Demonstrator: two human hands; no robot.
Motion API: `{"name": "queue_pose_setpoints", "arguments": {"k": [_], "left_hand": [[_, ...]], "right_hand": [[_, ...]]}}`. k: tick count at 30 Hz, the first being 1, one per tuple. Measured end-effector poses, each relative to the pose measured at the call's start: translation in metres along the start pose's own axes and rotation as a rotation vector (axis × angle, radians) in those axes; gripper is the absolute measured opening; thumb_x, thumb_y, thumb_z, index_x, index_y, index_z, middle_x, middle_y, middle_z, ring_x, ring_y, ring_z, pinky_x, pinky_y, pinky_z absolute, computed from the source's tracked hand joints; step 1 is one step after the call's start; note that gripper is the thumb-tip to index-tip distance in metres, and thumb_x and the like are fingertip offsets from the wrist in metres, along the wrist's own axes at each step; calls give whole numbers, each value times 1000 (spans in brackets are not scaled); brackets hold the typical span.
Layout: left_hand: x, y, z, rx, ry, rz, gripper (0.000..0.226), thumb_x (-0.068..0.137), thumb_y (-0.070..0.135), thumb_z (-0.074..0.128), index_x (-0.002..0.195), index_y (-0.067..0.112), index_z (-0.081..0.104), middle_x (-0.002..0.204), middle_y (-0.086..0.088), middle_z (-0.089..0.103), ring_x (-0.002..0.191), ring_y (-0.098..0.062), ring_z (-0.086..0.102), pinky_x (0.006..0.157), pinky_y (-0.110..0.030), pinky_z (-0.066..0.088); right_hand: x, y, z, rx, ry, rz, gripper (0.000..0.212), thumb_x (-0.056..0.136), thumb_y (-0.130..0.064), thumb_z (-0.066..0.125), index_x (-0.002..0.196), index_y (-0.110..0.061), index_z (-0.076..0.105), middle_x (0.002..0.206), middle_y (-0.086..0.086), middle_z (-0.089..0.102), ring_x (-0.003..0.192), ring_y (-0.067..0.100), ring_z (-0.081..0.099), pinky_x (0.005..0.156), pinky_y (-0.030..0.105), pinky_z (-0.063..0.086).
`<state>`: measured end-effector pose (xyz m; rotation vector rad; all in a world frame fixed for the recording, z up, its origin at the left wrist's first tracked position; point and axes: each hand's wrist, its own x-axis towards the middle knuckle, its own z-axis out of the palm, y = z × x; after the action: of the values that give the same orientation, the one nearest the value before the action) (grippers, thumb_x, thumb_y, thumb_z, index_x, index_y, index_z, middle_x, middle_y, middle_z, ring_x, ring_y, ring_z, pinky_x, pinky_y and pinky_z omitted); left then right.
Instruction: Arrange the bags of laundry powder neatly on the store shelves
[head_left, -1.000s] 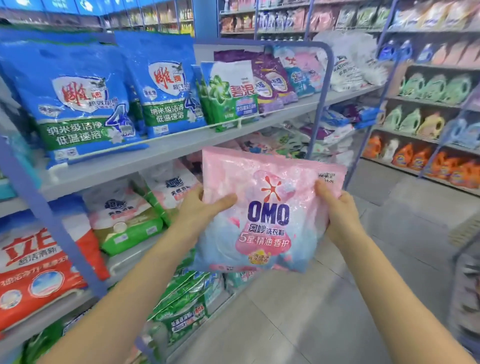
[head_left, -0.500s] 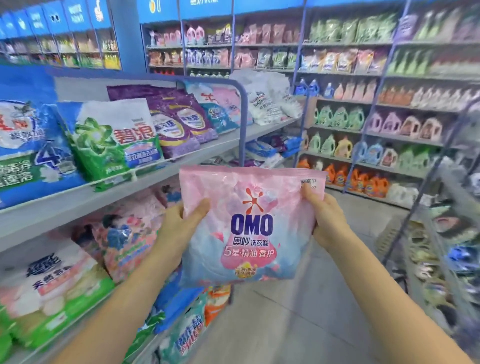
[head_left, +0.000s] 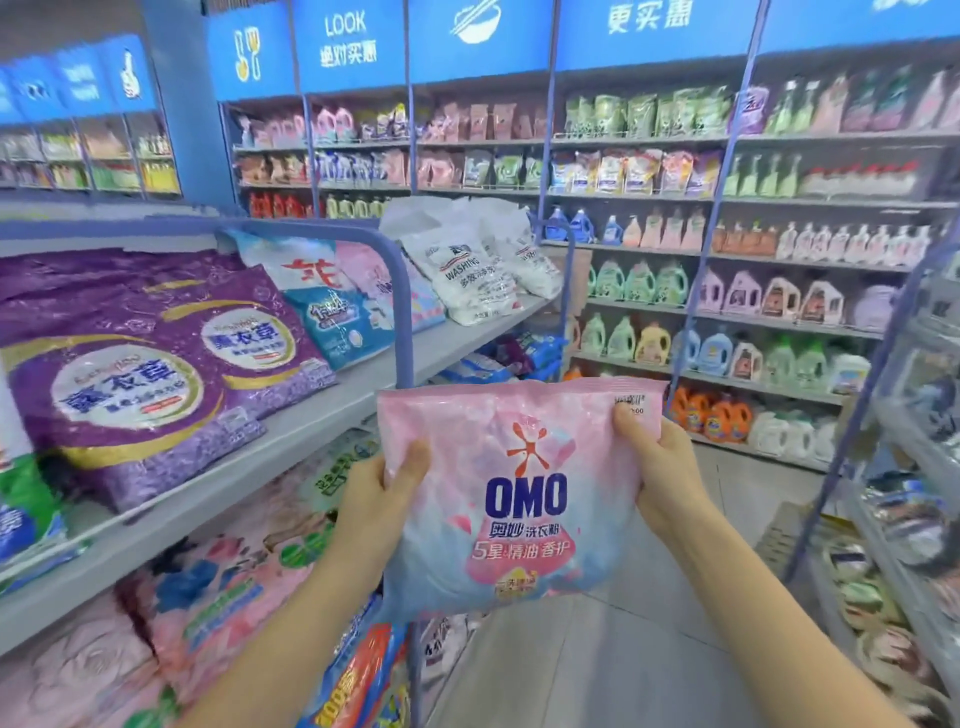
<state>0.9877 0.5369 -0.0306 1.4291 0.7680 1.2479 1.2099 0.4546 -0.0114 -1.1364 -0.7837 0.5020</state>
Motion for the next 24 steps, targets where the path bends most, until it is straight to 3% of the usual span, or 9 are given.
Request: {"name": "queue_pose_setpoints", "arguments": {"k": [2, 5, 12, 16, 18, 20, 24], "left_hand": [[30, -9, 20, 55, 25, 17, 62, 70, 66, 61, 74, 4, 58, 62, -4, 59, 58, -14, 56, 57, -25, 42], [77, -26, 51, 53, 81, 51, 54, 78, 61, 54, 77, 7, 55, 63, -6, 51, 60, -12, 47, 53, -24, 35], [205, -63, 125, 119, 318, 95, 75, 54, 88, 52, 80, 17, 50, 75, -4, 44, 69, -17, 41, 62, -33, 30], [275, -69, 160, 100, 459, 79, 49, 71, 68, 58, 67, 22, 41, 72, -1, 39, 67, -13, 36, 61, -32, 28], [306, -66, 168, 136, 524, 93, 47, 79, 61, 52, 68, 17, 41, 67, -2, 31, 63, -14, 31, 56, -30, 23], [336, -64, 168, 144, 565, 117, 54, 74, 68, 51, 74, 14, 46, 70, -5, 36, 66, -17, 36, 59, -30, 26], [390, -63, 157, 172, 671, 123, 37, 90, 49, 49, 74, 16, 45, 68, -3, 36, 62, -15, 37, 61, -30, 29]], "right_hand": [[40, 8, -2, 3, -4, -24, 18, 91, -18, 55, 80, -14, 68, 72, -1, 73, 67, 13, 69, 60, 26, 57], [105, 23, -7, 22, -46, -52, 17, 91, -19, 55, 82, -14, 68, 72, -2, 73, 68, 13, 69, 59, 26, 56], [279, 52, -13, 89, -237, -71, 21, 90, -22, 55, 78, -17, 71, 76, -2, 73, 72, 14, 68, 74, 35, 53], [378, 61, 7, 136, -366, -23, 22, 77, -37, 65, 78, -18, 73, 82, 2, 73, 83, 23, 66, 84, 45, 50], [421, 67, 25, 153, -415, -11, 18, 82, -33, 64, 81, -17, 72, 79, -1, 73, 78, 18, 66, 84, 43, 50], [459, 74, 46, 161, -458, -14, 14, 89, -23, 59, 85, -14, 68, 81, 3, 71, 77, 19, 65, 83, 41, 49], [519, 89, 93, 149, -548, -30, 25, 89, -29, 60, 94, -6, 67, 95, 14, 69, 86, 27, 65, 82, 42, 51]]}}
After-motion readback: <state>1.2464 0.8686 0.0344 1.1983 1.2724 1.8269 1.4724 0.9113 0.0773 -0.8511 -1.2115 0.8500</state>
